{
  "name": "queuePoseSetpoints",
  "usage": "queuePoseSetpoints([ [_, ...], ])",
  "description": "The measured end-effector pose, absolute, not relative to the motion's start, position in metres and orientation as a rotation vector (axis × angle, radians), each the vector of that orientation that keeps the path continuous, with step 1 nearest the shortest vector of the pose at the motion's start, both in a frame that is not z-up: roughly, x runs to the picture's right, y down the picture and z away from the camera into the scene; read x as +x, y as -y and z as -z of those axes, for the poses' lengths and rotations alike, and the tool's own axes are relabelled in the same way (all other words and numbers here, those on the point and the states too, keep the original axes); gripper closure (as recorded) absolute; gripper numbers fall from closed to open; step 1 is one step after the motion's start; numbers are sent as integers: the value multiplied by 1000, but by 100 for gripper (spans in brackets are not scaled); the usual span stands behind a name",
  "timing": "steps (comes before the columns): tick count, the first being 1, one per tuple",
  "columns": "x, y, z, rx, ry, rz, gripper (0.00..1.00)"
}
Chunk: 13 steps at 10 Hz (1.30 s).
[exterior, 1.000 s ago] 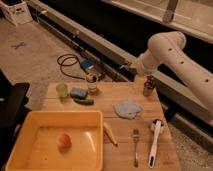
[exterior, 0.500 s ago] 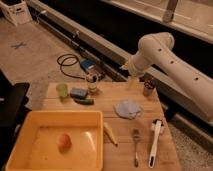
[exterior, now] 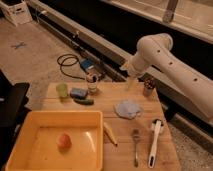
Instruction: Place pepper in plastic cup
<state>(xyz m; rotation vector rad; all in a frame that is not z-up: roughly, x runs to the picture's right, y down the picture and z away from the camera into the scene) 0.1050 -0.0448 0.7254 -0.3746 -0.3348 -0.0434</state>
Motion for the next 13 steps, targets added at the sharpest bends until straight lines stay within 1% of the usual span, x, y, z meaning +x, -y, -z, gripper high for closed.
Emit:
queuePoseSetpoints([
  [4,37,35,-734,-336,418,118,27],
  [8,-30,24,-755,-354,516,206,27],
  [13,-70,13,-776,-400,595,264,27],
])
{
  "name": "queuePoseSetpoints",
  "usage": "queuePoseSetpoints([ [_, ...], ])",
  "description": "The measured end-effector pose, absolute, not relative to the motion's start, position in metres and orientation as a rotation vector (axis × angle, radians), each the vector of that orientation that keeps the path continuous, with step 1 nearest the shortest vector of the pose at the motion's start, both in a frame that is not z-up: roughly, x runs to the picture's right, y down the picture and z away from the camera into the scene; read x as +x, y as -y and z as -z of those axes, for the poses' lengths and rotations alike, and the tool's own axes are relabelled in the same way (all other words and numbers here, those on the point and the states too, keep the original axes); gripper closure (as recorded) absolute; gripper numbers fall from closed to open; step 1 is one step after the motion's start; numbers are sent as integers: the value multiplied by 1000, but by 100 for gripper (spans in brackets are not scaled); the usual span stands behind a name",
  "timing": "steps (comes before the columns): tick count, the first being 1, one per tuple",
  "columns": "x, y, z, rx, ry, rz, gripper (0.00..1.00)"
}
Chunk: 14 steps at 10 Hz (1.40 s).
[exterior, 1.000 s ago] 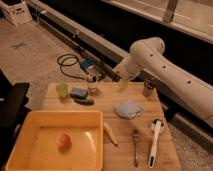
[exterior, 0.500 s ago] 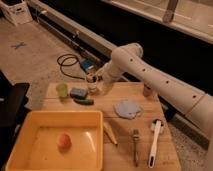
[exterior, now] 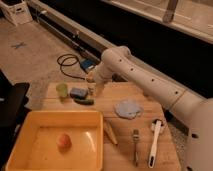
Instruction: Place pepper in plastic cup
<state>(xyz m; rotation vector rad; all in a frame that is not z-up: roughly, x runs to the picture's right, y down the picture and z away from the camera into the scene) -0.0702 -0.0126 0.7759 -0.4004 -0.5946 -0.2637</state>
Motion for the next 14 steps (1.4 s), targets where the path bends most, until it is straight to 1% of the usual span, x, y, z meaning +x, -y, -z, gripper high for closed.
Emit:
queuePoseSetpoints([
  [3,-92,0,-781,-437,624,307,27],
  [5,-114,-22,-778,-478,643,364,27],
  [6,-118,-24,-776,-483,647,372,27],
  [12,-115,-23,-778,-479,652,354,27],
  [14,-102,-24,-787,-472,696,320,27],
])
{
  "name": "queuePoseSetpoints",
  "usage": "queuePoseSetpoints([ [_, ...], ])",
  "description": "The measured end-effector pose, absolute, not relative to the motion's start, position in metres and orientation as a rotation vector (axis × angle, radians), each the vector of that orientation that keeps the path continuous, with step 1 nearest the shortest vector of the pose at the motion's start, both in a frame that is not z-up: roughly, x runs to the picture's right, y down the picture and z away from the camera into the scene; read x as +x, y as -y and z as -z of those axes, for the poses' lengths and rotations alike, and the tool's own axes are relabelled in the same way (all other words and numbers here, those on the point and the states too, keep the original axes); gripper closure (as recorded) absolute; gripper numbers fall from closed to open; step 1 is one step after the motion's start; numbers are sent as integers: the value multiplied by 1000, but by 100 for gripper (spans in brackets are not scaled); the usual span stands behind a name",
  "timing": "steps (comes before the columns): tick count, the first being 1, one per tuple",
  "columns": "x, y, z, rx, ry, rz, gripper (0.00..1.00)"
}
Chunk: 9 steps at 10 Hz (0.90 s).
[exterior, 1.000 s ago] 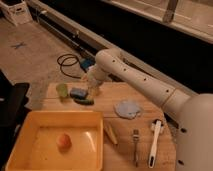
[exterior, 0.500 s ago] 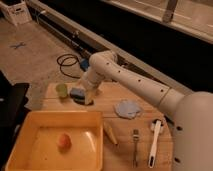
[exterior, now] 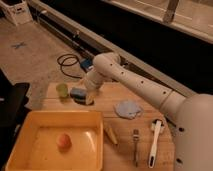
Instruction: Place pepper in plastic cup
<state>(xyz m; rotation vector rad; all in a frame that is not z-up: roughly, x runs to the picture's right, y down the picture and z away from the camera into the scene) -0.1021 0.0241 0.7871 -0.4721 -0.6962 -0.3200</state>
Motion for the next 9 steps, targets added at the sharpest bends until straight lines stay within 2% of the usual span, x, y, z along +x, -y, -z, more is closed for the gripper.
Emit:
queuePoseSetpoints([
  [9,-138,-37,-828,-524,781,338,27],
])
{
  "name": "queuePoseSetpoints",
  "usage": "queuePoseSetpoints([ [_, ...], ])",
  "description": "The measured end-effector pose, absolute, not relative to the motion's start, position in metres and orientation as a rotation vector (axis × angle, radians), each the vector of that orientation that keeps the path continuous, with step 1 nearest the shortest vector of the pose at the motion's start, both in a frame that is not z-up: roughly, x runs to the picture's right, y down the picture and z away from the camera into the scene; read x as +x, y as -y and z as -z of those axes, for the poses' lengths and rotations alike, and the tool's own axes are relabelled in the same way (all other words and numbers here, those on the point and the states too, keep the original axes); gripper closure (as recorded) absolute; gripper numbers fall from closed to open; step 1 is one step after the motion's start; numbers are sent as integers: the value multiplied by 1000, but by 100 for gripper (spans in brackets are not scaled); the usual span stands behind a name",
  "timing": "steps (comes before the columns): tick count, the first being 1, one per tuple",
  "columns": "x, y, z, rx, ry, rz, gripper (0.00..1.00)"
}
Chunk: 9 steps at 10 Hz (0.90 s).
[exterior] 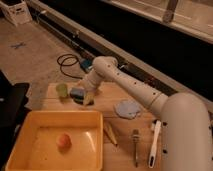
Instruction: Place pepper in plastic cup
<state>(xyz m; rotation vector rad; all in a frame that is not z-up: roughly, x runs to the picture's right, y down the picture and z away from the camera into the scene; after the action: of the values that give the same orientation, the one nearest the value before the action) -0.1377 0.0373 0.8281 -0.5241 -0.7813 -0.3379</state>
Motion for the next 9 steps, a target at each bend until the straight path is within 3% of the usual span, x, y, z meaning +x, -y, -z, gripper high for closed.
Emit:
queuePoseSetpoints([
  [5,-164,-71,-857,-628,810,366,27],
  [9,-164,-70,-857,-626,807,364,27],
])
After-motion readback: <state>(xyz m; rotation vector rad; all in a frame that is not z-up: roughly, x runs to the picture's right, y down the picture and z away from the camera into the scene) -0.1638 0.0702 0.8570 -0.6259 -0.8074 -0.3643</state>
